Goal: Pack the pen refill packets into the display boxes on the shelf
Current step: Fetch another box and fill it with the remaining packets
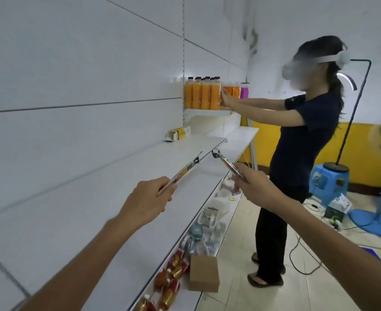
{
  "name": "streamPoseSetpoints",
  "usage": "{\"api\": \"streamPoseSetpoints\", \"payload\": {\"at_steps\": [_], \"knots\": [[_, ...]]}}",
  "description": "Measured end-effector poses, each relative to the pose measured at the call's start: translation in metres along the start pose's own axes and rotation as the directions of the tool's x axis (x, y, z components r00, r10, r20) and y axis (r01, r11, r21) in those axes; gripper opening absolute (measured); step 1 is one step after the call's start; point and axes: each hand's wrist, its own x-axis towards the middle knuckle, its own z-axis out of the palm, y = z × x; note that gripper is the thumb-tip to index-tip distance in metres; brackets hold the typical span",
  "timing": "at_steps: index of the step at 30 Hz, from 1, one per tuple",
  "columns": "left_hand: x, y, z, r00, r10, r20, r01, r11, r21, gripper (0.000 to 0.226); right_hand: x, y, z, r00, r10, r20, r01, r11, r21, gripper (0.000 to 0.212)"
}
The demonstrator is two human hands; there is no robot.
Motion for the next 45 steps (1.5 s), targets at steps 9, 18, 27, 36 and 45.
{"api": "streamPoseSetpoints", "payload": {"at_steps": [9, 18, 27, 36, 45], "knots": [[0.177, 0.004, 0.042, 0.999, 0.002, -0.047, -0.004, 0.999, -0.033, 0.021, 0.155, 0.08, -0.04, 0.999, -0.023, -0.023, 0.023, 1.0, -0.02, 0.029], [0.302, -0.019, 0.093, 0.984, -0.101, -0.148, 0.104, 0.995, 0.008, 0.022, 0.32, 0.168, -0.028, 0.991, -0.103, 0.081, 0.101, 0.994, 0.031, 0.028], [0.389, -0.04, 0.126, 0.894, -0.301, -0.332, 0.311, 0.95, -0.023, 0.018, 0.49, 0.208, -0.009, 0.919, -0.335, 0.209, 0.34, 0.94, 0.015, 0.033], [0.405, -0.055, 0.099, 0.751, -0.423, -0.508, 0.495, 0.869, 0.01, 0.024, 0.574, 0.163, 0.064, 0.829, -0.469, 0.306, 0.443, 0.883, 0.155, 0.021], [0.421, -0.067, 0.1, 0.662, -0.457, -0.594, 0.589, 0.807, 0.035, 0.016, 0.616, 0.136, 0.117, 0.671, -0.62, 0.407, 0.636, 0.763, 0.113, 0.029]]}}
